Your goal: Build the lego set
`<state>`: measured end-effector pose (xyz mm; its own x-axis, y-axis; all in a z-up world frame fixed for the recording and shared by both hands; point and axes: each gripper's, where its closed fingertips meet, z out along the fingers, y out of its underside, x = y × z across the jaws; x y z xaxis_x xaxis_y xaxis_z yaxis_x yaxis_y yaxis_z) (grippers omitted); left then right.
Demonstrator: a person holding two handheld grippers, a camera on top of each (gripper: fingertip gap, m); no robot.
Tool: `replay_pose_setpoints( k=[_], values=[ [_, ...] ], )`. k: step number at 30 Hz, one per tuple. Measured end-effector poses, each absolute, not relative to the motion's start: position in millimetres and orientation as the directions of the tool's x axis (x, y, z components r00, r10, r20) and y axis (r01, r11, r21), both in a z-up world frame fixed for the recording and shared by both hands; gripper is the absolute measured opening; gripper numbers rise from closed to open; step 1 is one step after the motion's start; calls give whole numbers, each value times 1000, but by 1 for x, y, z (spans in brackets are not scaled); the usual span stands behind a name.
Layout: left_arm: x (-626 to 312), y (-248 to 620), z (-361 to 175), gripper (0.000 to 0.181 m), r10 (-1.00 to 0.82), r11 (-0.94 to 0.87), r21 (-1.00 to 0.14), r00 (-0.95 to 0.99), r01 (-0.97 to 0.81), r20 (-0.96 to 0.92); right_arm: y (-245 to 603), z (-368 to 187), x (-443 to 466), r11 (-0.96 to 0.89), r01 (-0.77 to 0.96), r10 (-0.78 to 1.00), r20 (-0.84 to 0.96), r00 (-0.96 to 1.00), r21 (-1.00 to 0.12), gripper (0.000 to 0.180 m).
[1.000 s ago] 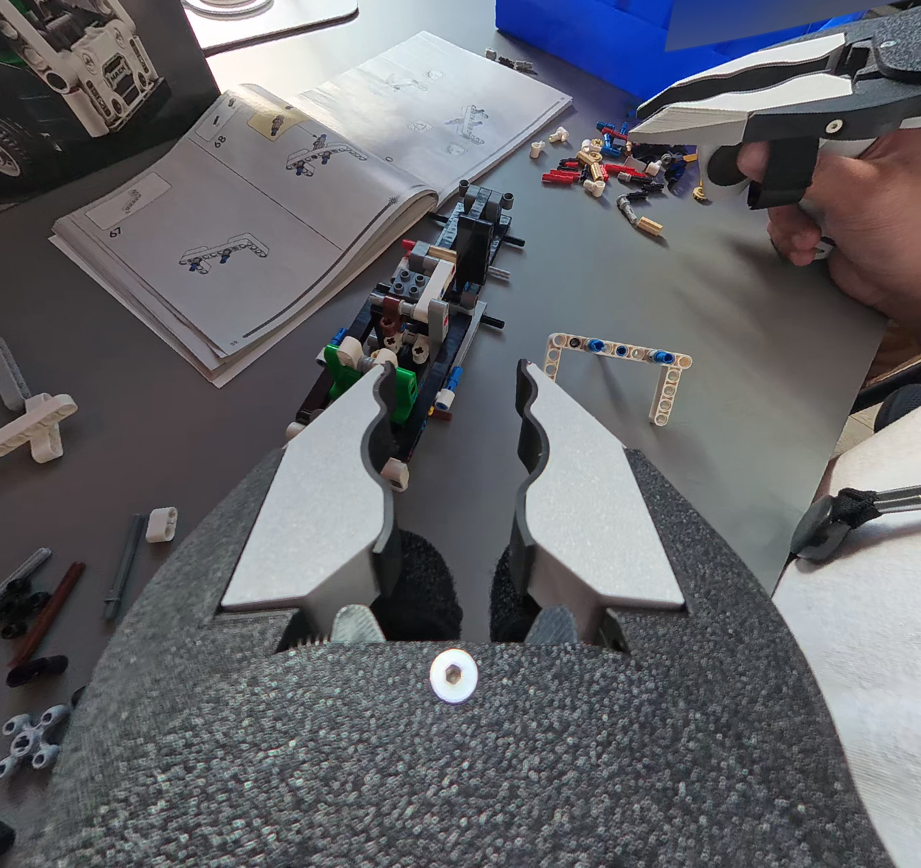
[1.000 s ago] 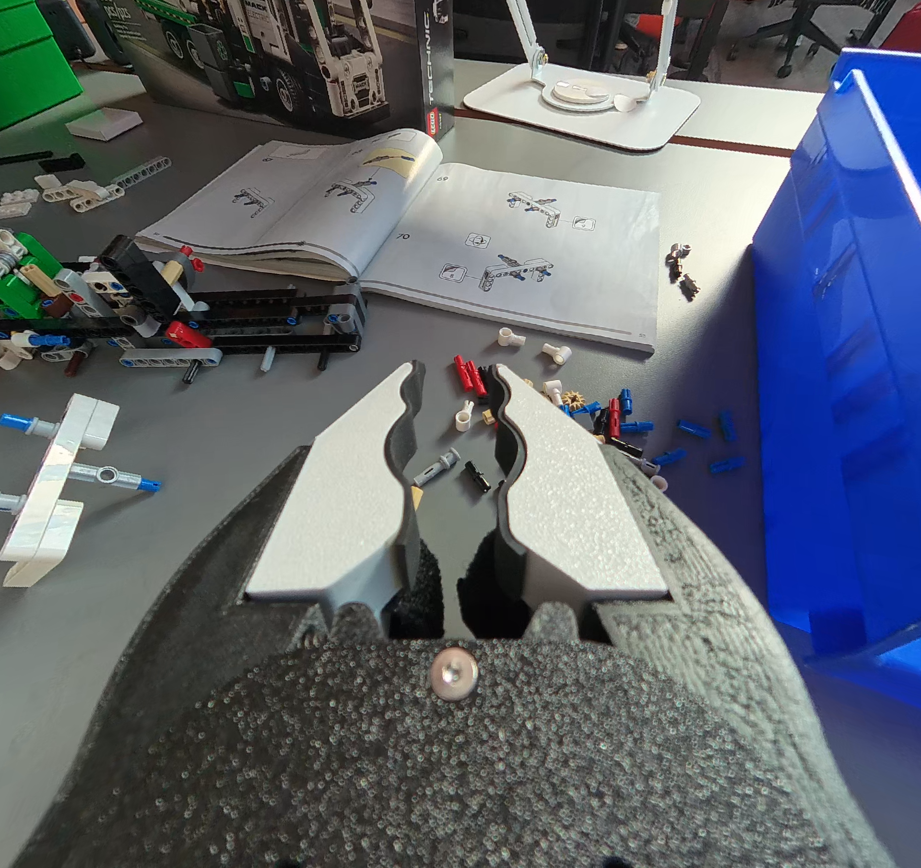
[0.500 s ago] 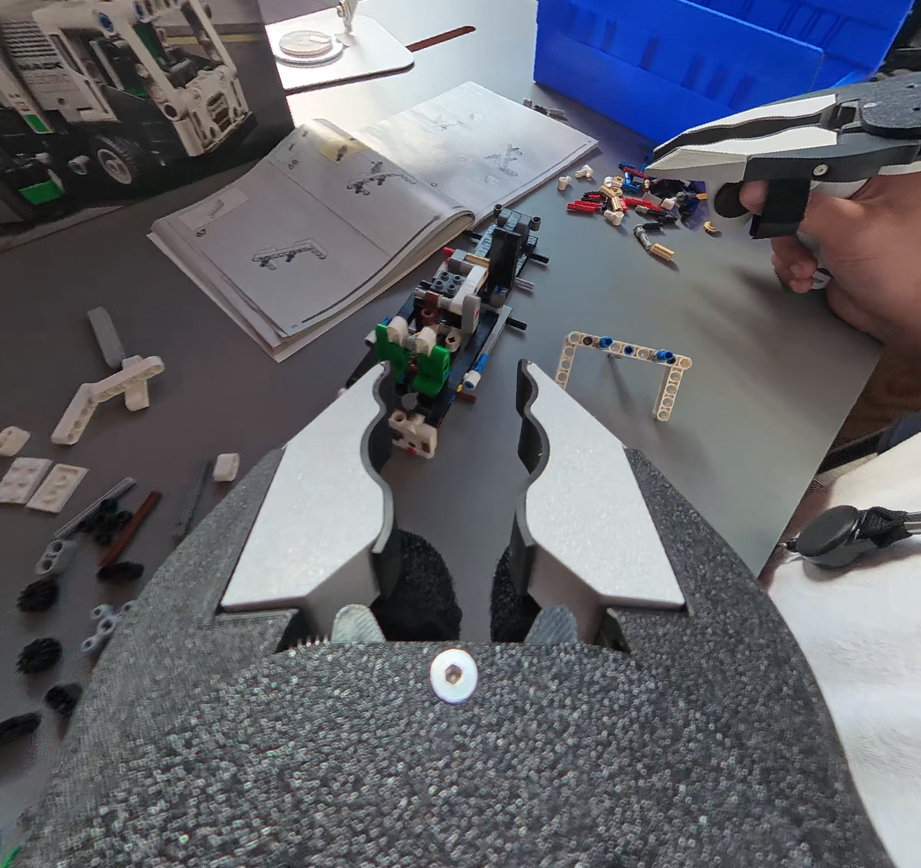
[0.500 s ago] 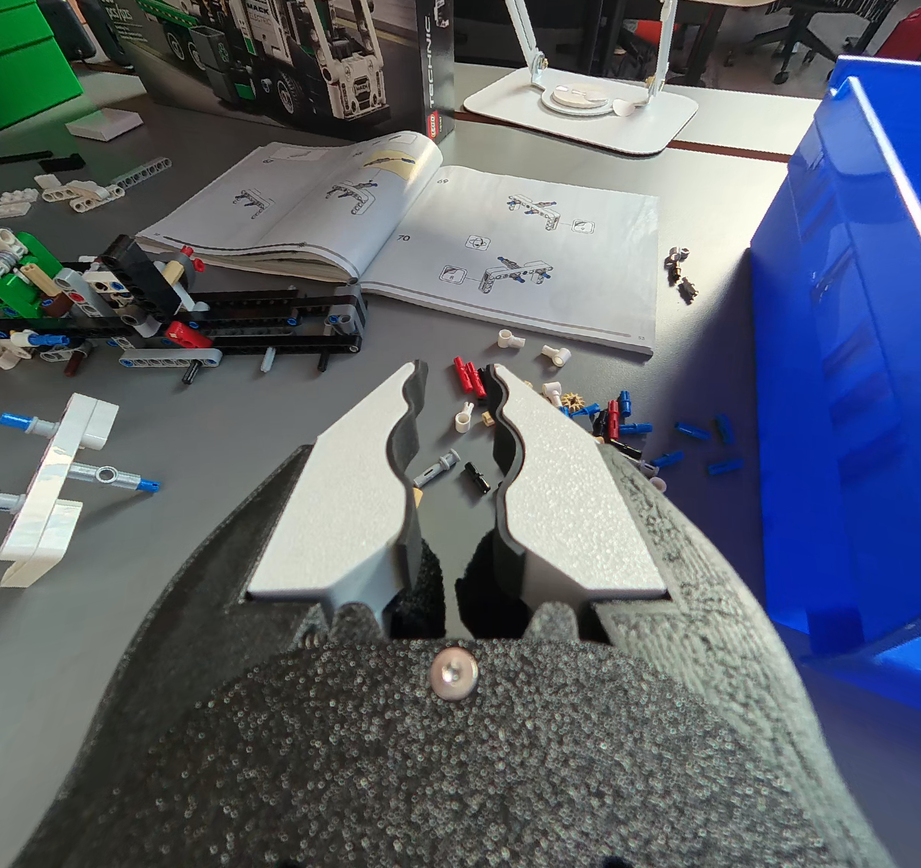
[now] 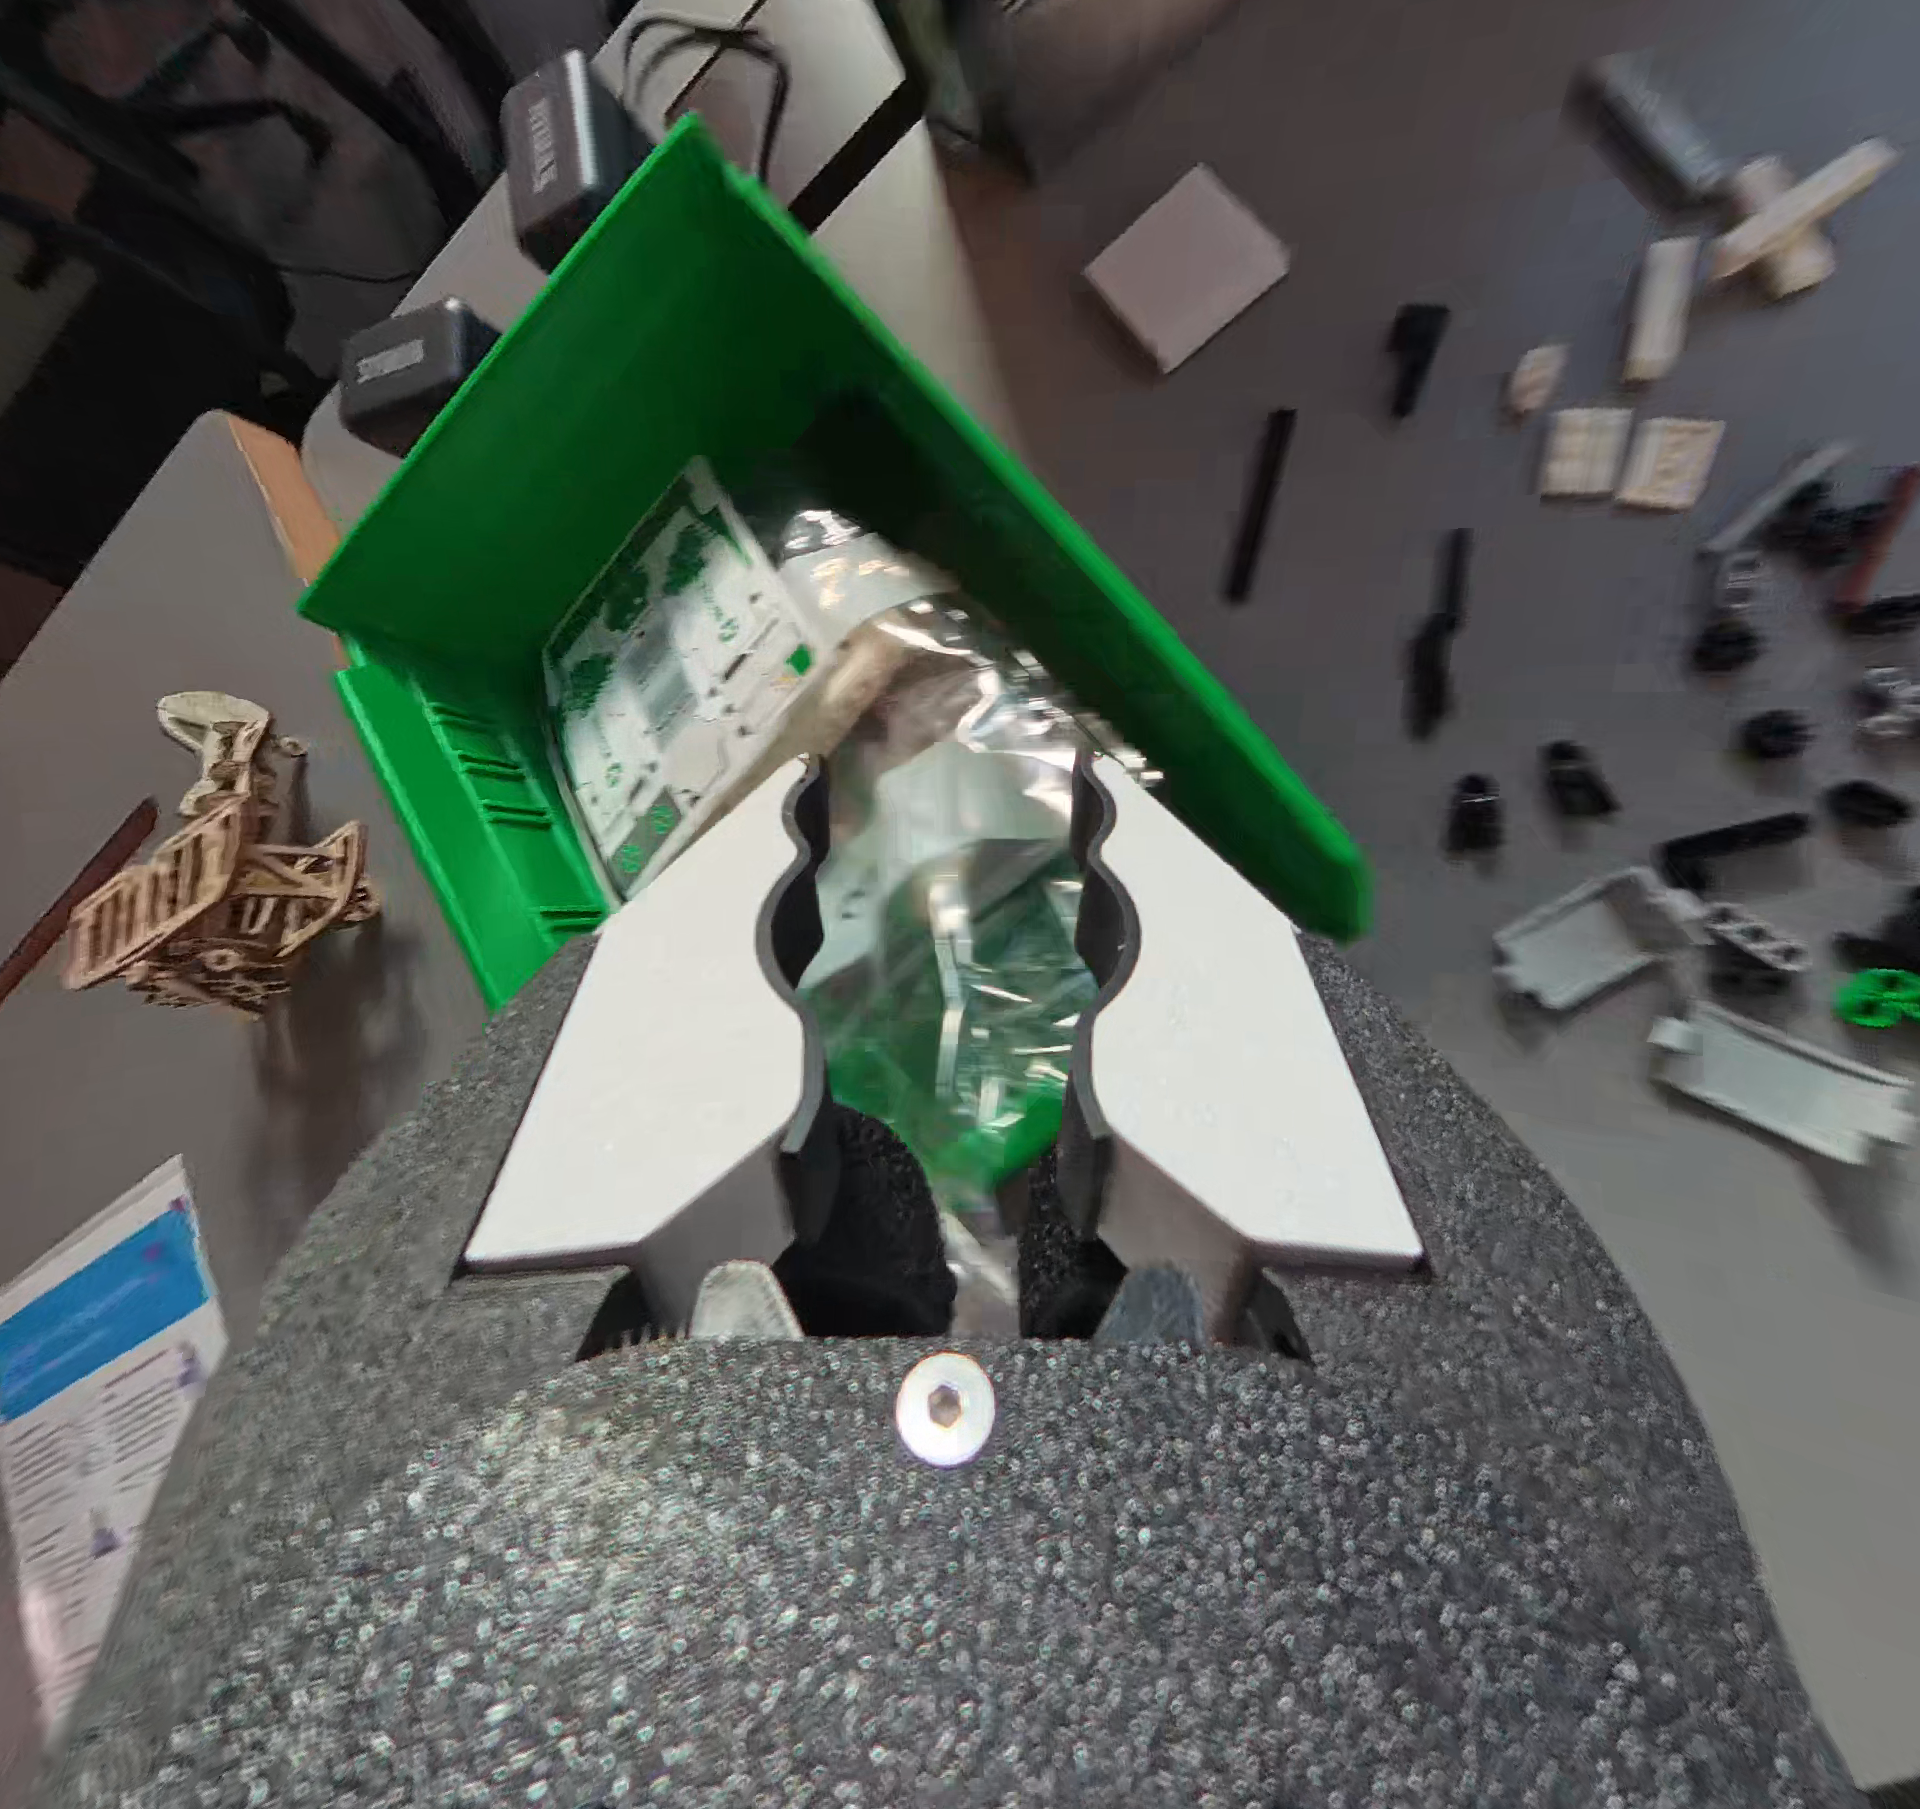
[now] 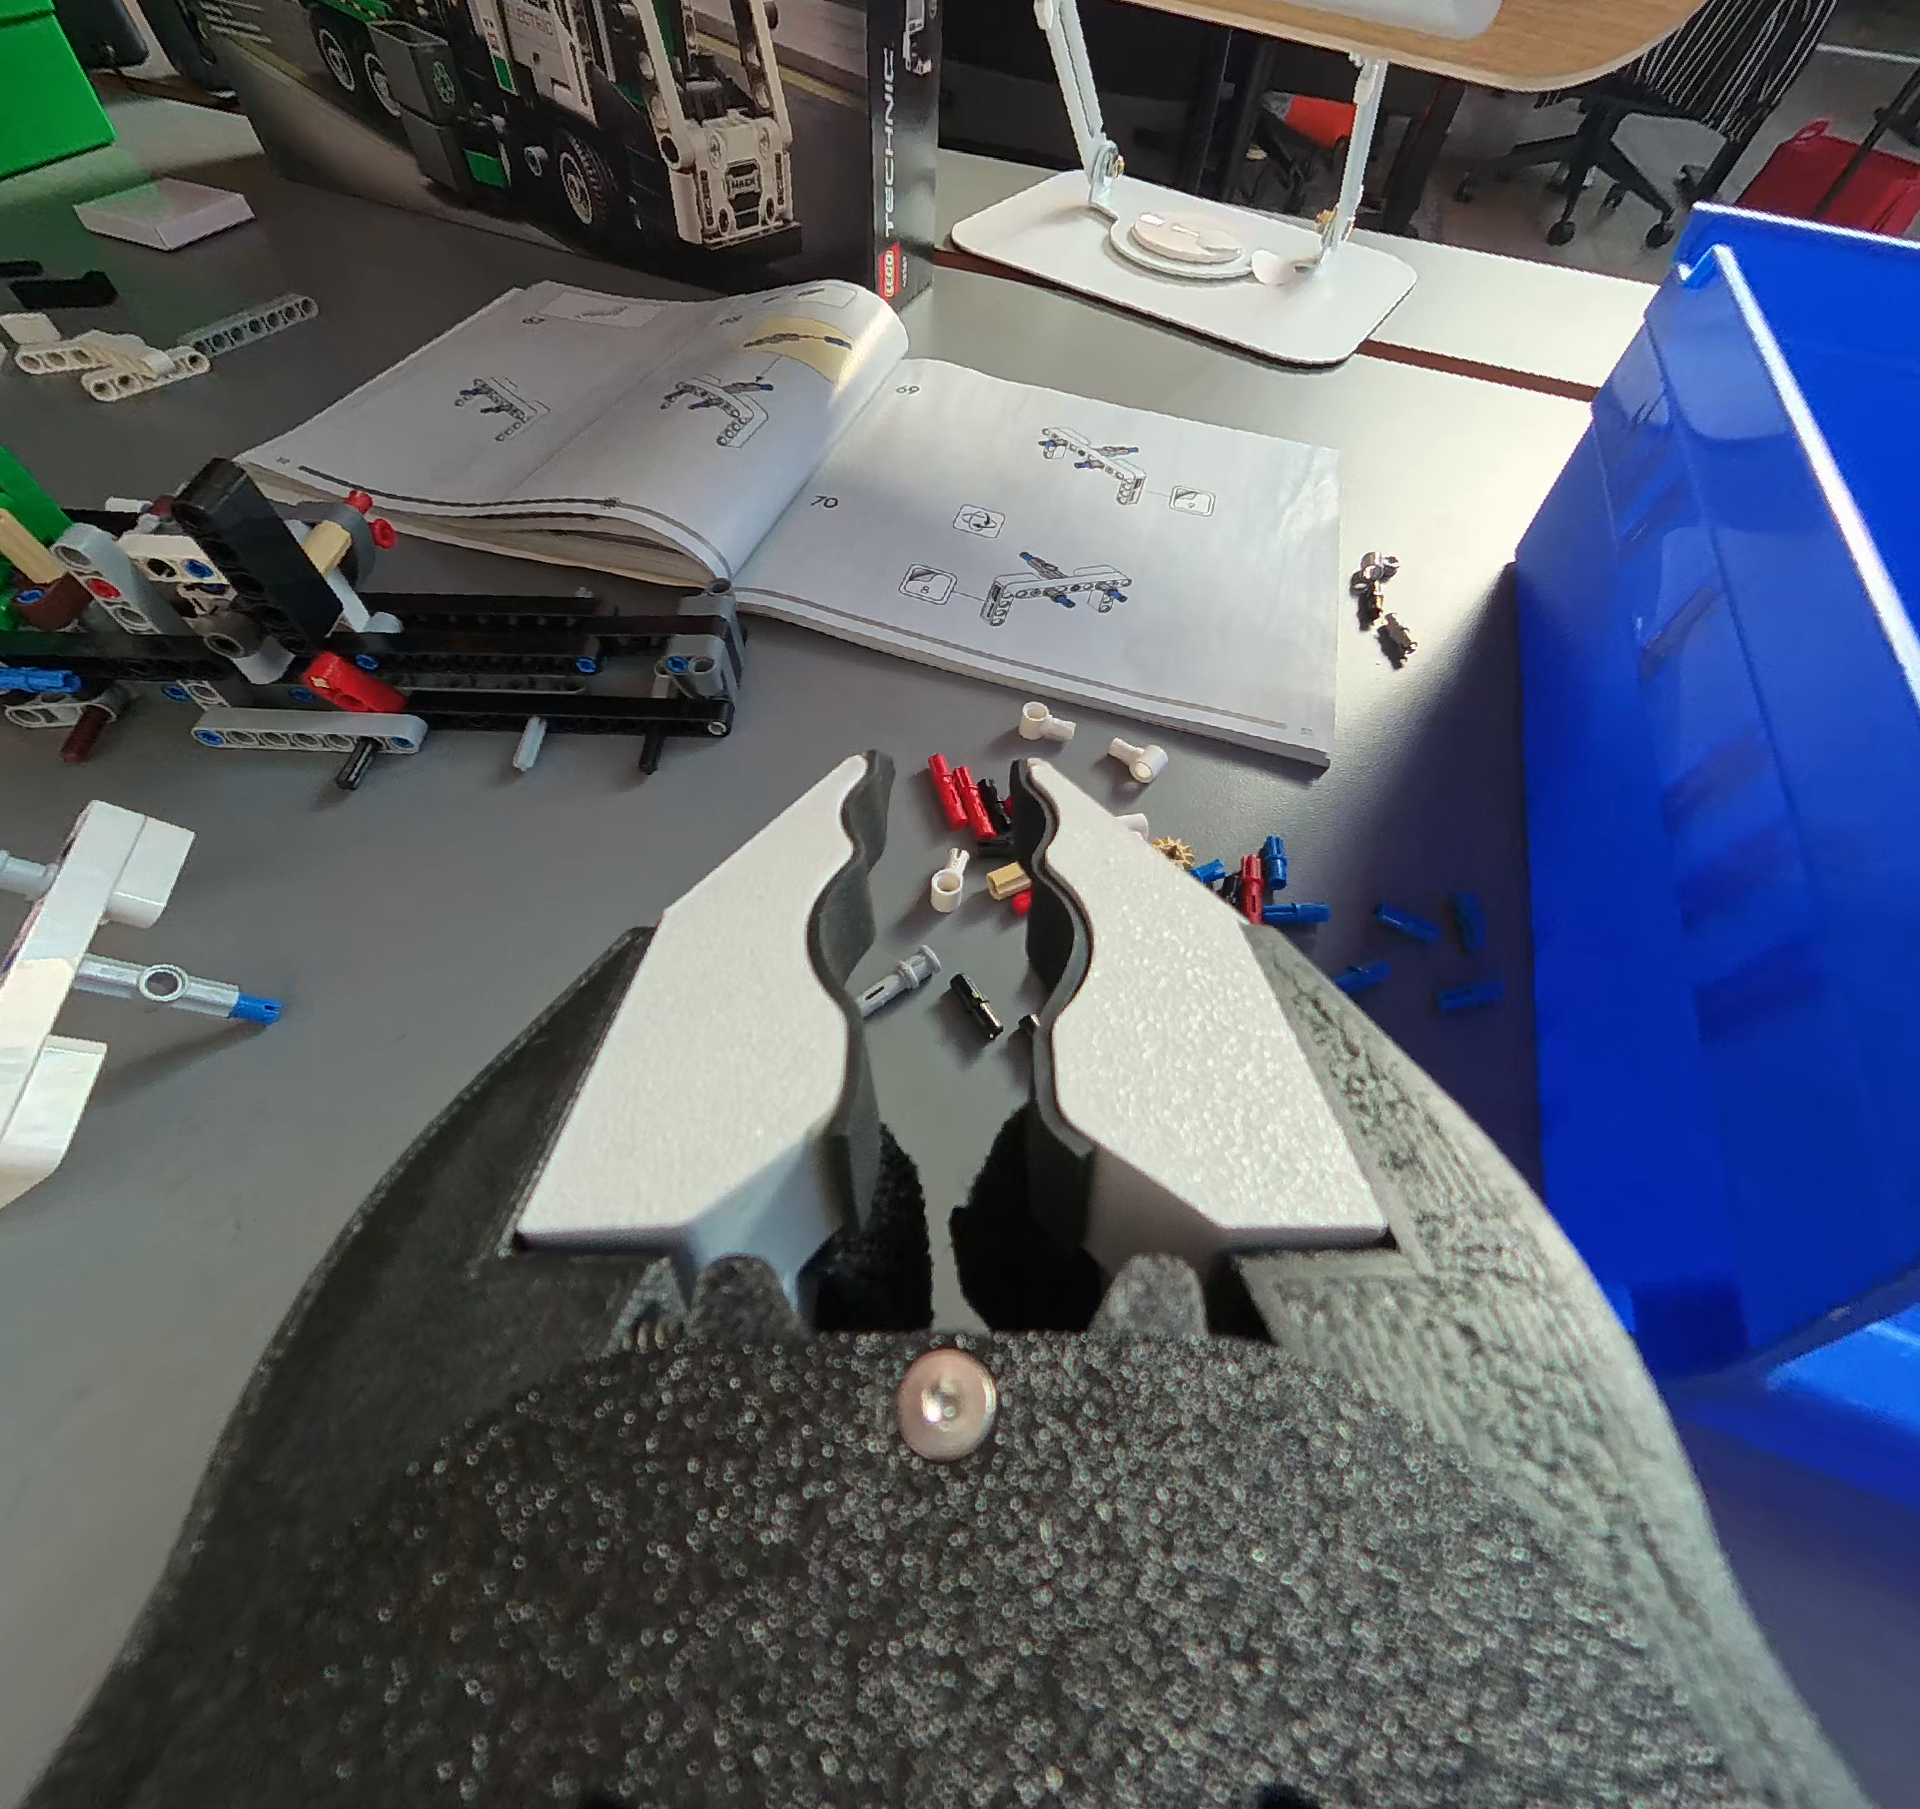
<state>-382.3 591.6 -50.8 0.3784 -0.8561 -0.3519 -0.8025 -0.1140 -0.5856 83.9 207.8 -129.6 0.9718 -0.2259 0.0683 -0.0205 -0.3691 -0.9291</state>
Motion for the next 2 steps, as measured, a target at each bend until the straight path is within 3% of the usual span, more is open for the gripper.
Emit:
replay_pose_setpoints(
  k=[2],
  values=[
    [-405,647,-61,44,-833,-118,-477,348,-871,-430,206,-127,85,-356,-17,-235,72,969,-934,22]
  ],
)
